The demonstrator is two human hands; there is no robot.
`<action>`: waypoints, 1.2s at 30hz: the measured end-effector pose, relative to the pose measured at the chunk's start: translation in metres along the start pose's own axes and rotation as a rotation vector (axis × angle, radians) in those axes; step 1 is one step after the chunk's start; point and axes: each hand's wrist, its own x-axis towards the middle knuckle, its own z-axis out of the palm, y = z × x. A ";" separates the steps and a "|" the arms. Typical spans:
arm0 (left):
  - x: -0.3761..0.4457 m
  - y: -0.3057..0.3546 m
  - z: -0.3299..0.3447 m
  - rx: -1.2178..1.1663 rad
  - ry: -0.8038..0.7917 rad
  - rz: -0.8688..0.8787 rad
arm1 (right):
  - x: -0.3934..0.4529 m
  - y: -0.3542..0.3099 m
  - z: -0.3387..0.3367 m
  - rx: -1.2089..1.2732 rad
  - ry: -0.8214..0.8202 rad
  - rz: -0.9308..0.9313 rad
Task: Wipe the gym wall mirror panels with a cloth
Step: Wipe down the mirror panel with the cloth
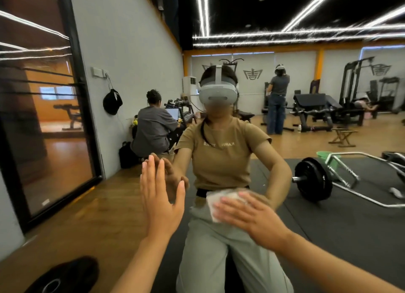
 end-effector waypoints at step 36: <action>0.002 0.032 -0.001 -0.049 0.033 -0.197 | -0.093 0.054 -0.012 0.152 0.221 0.544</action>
